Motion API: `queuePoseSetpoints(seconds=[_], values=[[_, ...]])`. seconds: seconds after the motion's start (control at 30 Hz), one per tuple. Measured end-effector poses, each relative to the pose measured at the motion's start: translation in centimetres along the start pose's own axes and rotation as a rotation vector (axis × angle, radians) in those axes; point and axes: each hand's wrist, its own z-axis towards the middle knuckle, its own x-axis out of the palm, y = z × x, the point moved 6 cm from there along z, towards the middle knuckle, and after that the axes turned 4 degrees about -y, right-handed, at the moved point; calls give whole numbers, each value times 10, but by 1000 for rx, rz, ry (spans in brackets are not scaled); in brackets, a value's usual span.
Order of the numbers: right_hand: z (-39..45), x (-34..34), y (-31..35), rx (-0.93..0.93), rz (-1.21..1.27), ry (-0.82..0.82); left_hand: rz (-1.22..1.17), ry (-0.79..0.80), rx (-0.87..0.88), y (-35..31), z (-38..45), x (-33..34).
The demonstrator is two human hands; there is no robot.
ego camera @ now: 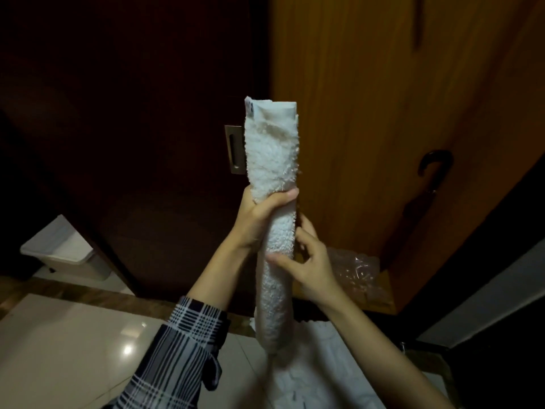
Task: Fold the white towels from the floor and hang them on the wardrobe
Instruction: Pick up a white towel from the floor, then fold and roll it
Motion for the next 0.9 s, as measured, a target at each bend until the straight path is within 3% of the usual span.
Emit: queuePoseSetpoints(seconds=[0.23, 0.47, 0.77, 0.9], values=[[0, -2, 14, -50, 131, -8, -157, 58, -174, -8, 7, 8], [-6, 6, 27, -123, -12, -108, -160, 13, -202, -26, 13, 13], [-6, 0, 19, -42, 72, -89, -102, -195, -251, -19, 16, 1], [2, -5, 16, 108, 190, -116, -50, -150, -302, -11, 14, -3]])
